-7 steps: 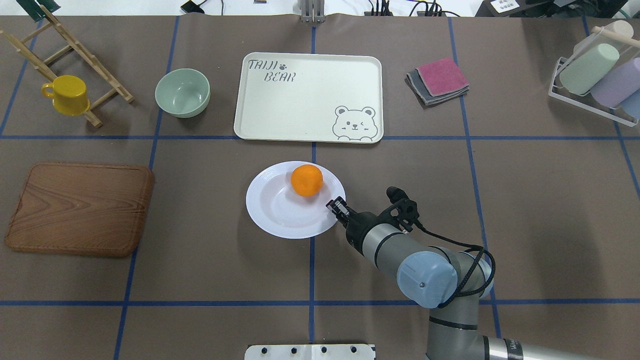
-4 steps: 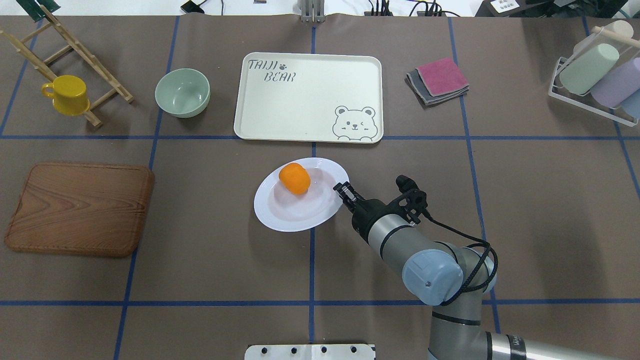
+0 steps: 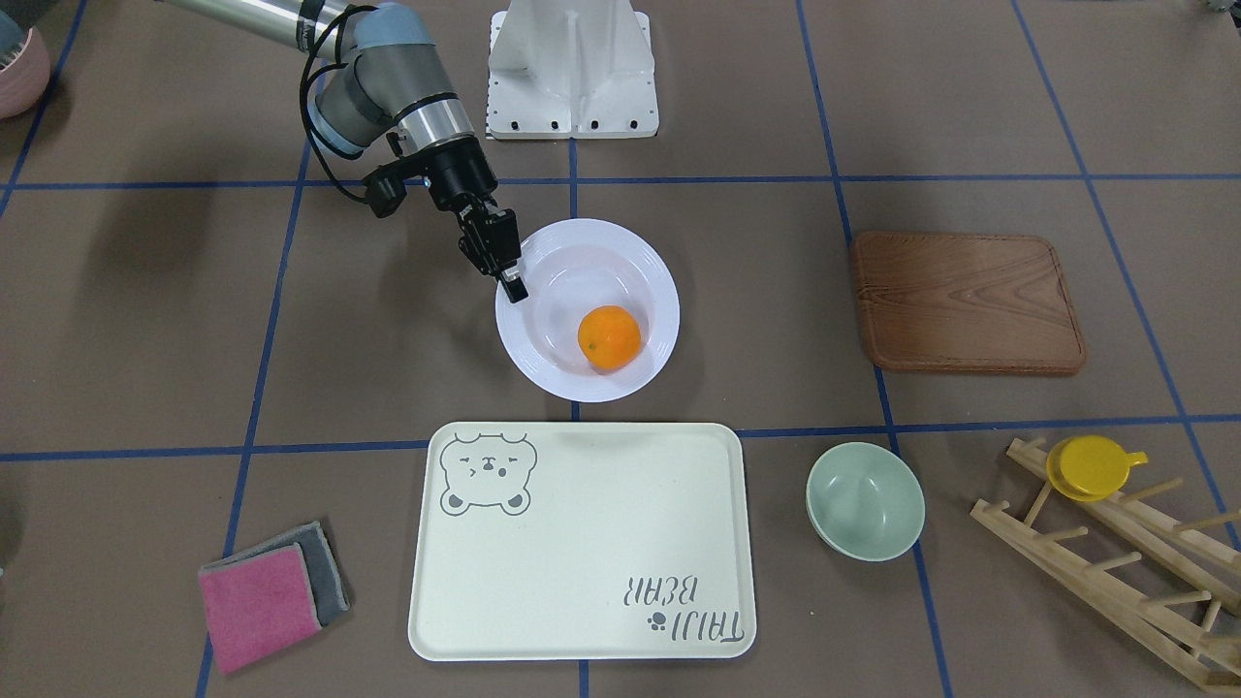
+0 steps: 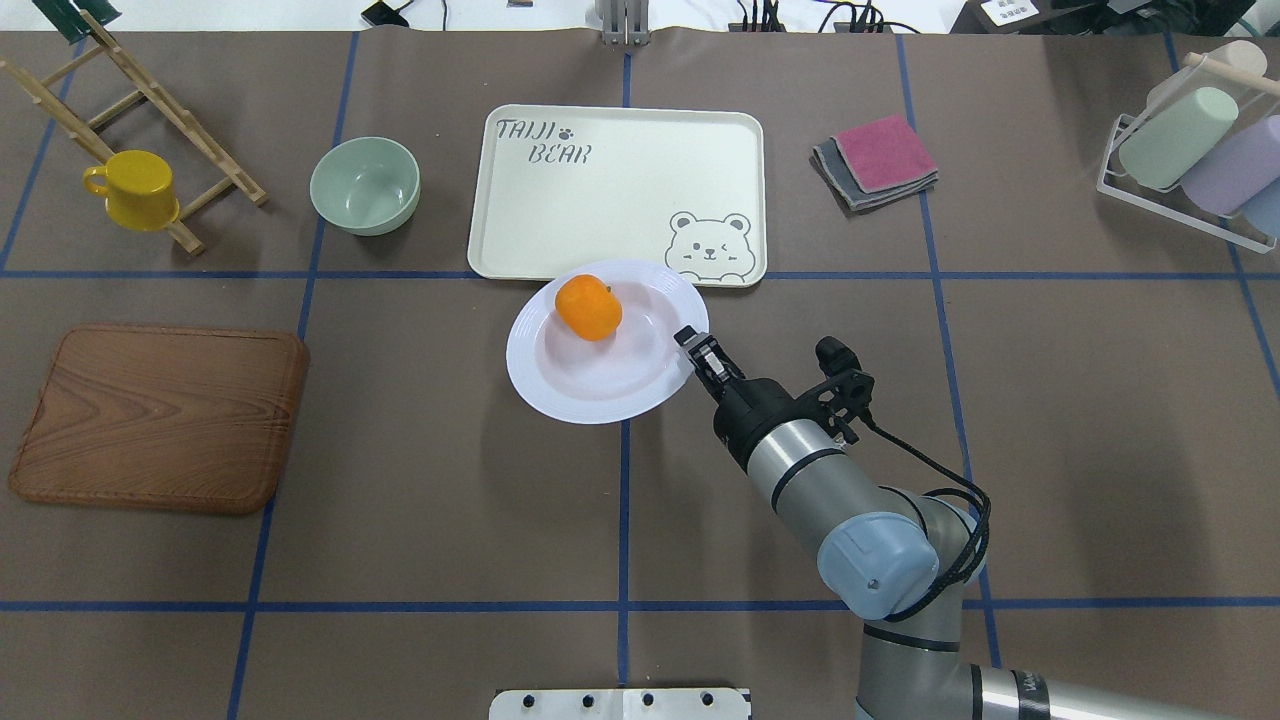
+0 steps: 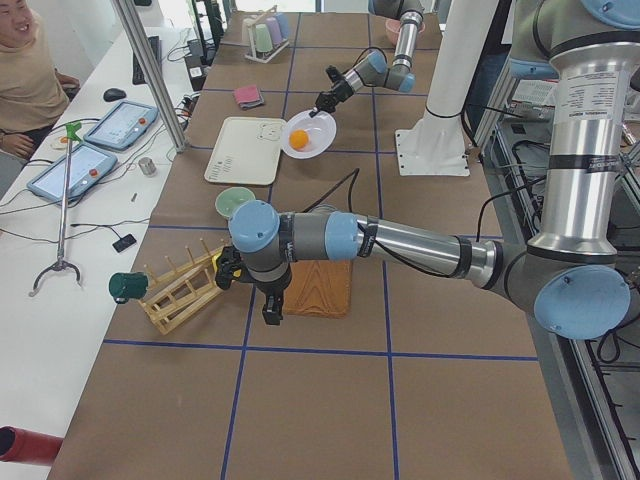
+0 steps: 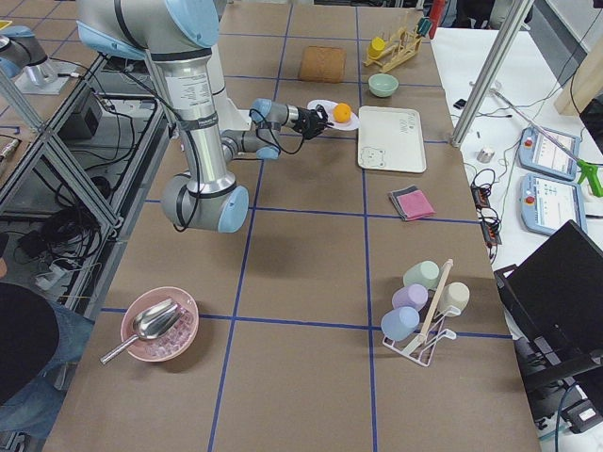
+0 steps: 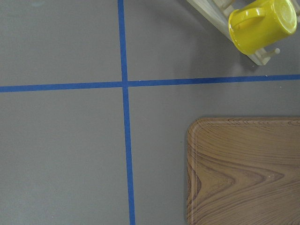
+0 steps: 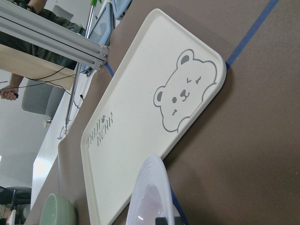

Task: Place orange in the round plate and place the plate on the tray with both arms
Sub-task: 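Lift and slide the plate with the right gripper onto the cream tray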

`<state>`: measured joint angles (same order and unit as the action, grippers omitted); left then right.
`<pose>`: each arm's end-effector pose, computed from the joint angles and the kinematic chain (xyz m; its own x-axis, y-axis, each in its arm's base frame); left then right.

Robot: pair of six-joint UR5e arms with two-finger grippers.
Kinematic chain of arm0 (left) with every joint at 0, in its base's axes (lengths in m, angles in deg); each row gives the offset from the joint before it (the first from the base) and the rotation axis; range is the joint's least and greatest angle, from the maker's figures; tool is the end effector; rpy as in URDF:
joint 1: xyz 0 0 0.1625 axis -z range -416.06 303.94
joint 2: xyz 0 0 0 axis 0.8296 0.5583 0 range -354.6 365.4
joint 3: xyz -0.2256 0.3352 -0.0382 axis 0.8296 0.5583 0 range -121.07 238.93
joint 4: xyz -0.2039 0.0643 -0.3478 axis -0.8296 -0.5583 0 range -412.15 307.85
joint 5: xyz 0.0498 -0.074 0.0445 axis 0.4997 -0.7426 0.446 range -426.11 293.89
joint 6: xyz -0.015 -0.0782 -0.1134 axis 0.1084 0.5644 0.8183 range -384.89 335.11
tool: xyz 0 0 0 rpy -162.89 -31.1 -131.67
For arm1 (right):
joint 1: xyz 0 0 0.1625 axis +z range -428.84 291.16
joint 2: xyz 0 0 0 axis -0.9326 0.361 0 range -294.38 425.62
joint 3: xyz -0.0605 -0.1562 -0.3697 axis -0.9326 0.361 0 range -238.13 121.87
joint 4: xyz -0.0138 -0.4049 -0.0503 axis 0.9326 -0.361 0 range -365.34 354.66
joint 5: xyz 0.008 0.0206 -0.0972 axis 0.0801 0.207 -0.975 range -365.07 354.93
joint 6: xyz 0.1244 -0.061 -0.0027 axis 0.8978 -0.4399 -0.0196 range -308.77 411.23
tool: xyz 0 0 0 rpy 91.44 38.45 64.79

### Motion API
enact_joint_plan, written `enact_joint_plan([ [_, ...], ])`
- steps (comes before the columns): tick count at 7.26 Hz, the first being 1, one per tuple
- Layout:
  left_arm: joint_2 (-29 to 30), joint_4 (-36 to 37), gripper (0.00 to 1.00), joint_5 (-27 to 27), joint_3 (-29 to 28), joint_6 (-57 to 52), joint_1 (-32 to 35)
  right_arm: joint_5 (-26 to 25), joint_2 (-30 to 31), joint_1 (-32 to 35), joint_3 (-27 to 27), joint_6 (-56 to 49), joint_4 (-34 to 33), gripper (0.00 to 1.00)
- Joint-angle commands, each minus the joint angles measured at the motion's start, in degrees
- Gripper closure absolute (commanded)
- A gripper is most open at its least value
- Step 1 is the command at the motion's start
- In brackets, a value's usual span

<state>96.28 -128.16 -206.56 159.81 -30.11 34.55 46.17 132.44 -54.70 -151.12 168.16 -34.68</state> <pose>-0.0316 -0.4799 0.5817 0.6347 0.0542 -0.7709 -0.0473 0.9984 0.0312 -0.5471 -0.3647 0.2719 -0.3128 0.2853 0.9059 -0.7347 0.5318 -0.4212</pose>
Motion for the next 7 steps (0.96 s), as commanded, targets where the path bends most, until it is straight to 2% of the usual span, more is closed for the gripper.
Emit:
enact_joint_plan([
  [1, 0.0, 0.0, 0.0, 0.0, 0.0, 0.0, 0.0, -1.0, -1.1, 1.8, 0.4, 0.3, 3.1, 1.0],
  [2, 0.0, 0.0, 0.0, -0.1, 0.2, 0.0, 0.0, -1.0, -2.8, 3.4, 2.3, 1.3, 2.9, 1.0],
  [6, 0.2, 0.0, 0.0, -0.1, 0.4, 0.1, -0.1, -0.5, -17.5, 12.0, 26.0, 8.3, 2.5, 1.0],
  [7, 0.2, 0.0, 0.0, -0.1, 0.6, 0.7, -0.1, -0.2, -19.9, 13.3, 30.5, 8.9, 2.2, 1.0],
])
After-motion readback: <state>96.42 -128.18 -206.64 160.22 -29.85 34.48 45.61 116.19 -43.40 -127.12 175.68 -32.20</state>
